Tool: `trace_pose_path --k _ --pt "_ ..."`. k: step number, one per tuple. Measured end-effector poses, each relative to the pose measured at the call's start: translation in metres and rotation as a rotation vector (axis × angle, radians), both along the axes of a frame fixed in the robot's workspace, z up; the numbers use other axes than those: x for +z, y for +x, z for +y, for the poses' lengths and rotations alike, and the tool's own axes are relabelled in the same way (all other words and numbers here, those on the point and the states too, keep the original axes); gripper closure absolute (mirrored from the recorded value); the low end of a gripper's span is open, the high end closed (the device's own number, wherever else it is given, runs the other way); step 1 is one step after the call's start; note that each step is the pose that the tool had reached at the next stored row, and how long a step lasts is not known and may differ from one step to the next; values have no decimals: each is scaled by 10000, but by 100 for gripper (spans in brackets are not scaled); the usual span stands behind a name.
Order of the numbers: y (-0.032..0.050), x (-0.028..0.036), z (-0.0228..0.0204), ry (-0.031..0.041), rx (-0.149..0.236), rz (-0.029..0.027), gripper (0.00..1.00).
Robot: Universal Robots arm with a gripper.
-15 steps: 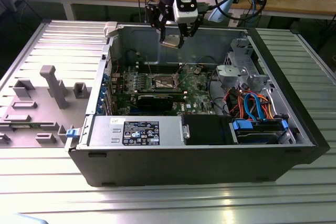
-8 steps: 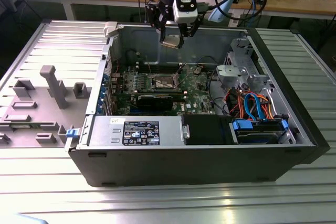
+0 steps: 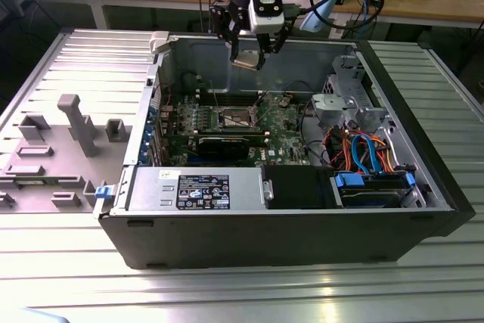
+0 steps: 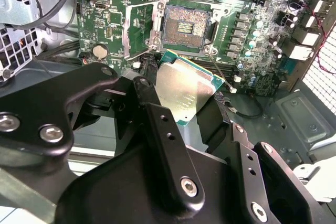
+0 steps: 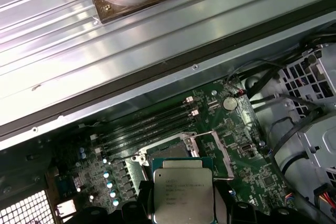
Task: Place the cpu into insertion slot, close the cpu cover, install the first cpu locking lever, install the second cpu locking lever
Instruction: 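Place the cpu into insertion slot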
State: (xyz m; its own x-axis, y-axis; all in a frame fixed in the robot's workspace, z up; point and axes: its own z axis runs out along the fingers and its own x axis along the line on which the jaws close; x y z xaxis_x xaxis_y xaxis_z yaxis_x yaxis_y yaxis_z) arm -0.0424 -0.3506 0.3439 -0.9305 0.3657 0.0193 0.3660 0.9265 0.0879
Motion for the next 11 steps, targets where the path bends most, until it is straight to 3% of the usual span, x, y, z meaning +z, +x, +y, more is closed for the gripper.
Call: trace_pose_path --k 11 --pt "0 0 0 1 -108 -1 45"
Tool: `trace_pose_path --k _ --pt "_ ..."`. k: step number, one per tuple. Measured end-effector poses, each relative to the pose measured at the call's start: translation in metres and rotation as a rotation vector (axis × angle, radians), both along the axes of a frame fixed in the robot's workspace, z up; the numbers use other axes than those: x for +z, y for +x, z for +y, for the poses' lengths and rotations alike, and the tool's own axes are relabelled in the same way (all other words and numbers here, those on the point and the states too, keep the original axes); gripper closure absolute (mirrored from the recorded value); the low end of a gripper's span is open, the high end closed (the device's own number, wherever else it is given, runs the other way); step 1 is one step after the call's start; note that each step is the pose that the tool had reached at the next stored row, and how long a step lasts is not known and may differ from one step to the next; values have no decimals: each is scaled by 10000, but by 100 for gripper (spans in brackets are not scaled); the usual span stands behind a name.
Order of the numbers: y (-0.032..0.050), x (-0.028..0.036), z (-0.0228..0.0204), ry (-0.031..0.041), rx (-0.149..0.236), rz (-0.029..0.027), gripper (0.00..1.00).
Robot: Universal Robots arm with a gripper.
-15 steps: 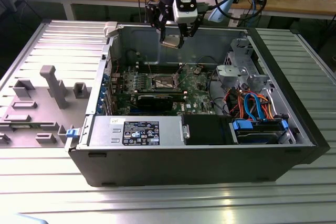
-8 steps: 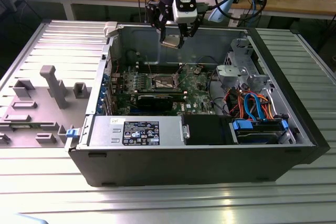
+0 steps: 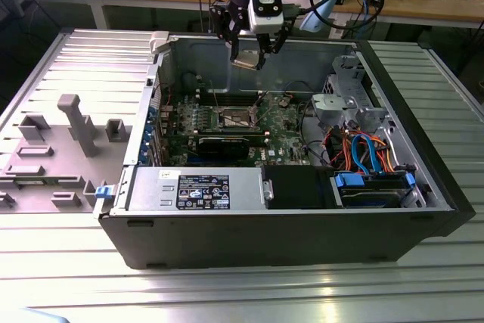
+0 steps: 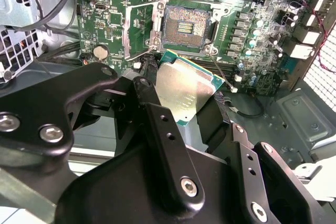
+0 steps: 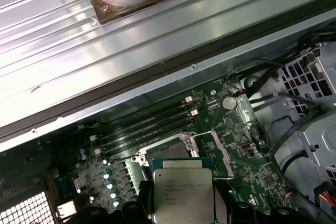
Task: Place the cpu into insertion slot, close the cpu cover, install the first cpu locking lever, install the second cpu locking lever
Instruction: 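Place the cpu into insertion slot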
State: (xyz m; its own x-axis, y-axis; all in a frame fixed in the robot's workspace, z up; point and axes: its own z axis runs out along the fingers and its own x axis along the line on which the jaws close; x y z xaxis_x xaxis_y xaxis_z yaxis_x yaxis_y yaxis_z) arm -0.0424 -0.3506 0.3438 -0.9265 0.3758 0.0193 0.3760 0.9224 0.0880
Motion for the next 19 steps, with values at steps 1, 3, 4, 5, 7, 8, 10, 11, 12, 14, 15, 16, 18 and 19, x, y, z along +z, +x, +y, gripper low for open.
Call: trace_pose_path --k 1,3,4,5,7,8,10,11,12,14,15,16,18,19 --pt "0 0 0 0 -7 0 45" --pt "0 0 0 0 -23 0 45" --pt "0 0 0 0 -34 0 45" --pt "0 0 0 0 -40 0 45" --pt "0 0 0 0 -64 0 45" --pt "0 0 0 0 -75 0 45" --pt "0 0 0 0 -97 0 45" --pt "0 0 0 0 -107 0 45" --pt "0 0 0 0 -118 0 45" --pt "0 0 0 0 -138 0 45" --pt "0 0 0 0 -148 0 45" --pt "0 0 0 0 -158 0 45" --pt "0 0 0 0 -181 0 45" --pt "0 0 0 0 -189 0 45"
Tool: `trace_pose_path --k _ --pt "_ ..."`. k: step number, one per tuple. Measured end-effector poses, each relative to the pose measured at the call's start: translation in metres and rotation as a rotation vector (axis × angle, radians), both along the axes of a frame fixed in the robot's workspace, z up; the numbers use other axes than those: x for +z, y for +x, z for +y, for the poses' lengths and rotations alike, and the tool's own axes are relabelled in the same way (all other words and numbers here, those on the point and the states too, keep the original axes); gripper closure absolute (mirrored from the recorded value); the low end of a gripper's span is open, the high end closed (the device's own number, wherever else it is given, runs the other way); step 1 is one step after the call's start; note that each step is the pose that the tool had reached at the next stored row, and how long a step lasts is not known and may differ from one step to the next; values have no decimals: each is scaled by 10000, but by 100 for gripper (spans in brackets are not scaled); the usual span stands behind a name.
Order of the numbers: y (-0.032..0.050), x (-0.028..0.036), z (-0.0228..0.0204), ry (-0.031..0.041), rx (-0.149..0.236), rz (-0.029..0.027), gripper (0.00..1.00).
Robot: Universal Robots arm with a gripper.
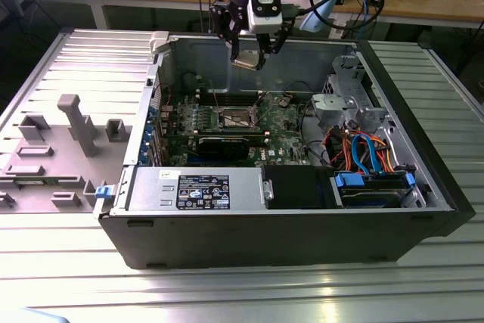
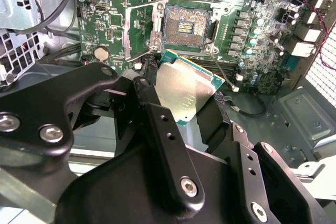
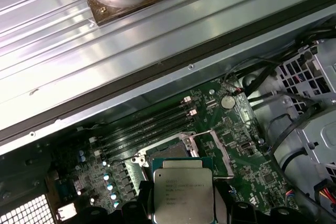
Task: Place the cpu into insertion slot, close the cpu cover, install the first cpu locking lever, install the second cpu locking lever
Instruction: 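Place the cpu into insertion slot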
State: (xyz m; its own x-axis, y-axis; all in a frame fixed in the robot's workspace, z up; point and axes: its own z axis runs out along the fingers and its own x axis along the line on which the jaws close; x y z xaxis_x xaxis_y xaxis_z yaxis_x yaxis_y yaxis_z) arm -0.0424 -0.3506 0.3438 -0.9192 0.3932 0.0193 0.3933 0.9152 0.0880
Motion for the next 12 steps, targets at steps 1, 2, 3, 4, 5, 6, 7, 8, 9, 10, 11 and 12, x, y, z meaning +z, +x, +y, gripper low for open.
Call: trace_pose_path --k 1,2,3,4,5,6,7,8,9,10,11,12 --pt "0 0 0 0 -7 0 45" --pt "0 0 0 0 -17 0 45" --pt "0 0 0 0 -24 0 45" --pt "0 0 0 0 -35 0 45" --pt "0 0 0 0 -43 0 45" --pt "0 0 0 0 -53 0 45" --pt "0 0 0 0 -59 0 45" --pt "0 0 0 0 -67 0 45" --pt "0 0 0 0 -75 0 45" --pt "0 0 0 0 -87 0 45" --pt "0 0 0 0 -94 0 45" --pt "0 0 0 0 -110 0 45"
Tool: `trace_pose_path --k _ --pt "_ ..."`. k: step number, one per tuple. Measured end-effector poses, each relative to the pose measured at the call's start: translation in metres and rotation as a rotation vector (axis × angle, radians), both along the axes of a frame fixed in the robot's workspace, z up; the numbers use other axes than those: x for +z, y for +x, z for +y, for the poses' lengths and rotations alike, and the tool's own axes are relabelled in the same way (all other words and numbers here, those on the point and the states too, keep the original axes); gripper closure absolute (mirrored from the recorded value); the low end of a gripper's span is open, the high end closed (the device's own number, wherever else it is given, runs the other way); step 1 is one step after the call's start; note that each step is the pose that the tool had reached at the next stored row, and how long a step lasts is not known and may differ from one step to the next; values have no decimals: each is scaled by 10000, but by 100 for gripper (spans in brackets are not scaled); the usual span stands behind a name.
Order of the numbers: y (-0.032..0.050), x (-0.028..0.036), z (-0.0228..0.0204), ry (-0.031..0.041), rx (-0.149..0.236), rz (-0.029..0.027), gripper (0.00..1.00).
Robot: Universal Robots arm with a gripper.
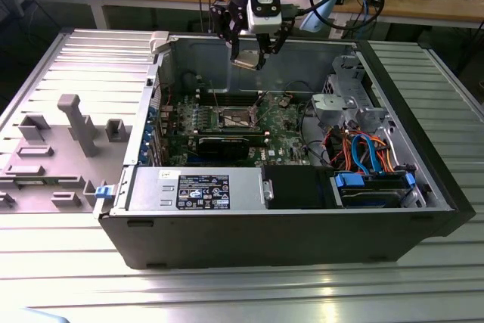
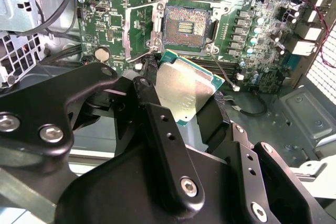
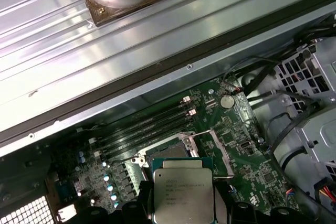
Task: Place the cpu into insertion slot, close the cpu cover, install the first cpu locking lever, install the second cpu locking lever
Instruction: 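Place the cpu into insertion slot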
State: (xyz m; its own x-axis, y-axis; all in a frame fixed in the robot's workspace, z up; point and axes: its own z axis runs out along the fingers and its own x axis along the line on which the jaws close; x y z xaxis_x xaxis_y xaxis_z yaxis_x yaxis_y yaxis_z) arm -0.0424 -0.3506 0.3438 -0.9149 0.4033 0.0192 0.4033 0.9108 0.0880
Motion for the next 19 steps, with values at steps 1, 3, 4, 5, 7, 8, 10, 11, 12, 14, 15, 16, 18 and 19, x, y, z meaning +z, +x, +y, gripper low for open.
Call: trace_pose_path --k 1,3,4,5,7,8,10,11,12,14,15,16,18,19 --pt "0 0 0 0 -13 0 45" --pt "0 0 0 0 -28 0 45" --pt "0 0 0 0 -35 1 45" --pt "0 0 0 0 -43 0 45" --pt "0 0 0 0 -59 0 45" --pt "0 0 0 0 -67 1 45" --pt "0 0 0 1 -84 0 45" --pt "0 0 0 1 -92 0 45" --pt "0 0 0 0 -102 0 45" --pt "0 0 0 0 -126 0 45" --pt "0 0 0 0 -141 1 45" --pt "0 0 0 0 -163 0 45" --pt "0 0 0 0 -201 0 45" --pt "0 0 0 0 -216 0 45"
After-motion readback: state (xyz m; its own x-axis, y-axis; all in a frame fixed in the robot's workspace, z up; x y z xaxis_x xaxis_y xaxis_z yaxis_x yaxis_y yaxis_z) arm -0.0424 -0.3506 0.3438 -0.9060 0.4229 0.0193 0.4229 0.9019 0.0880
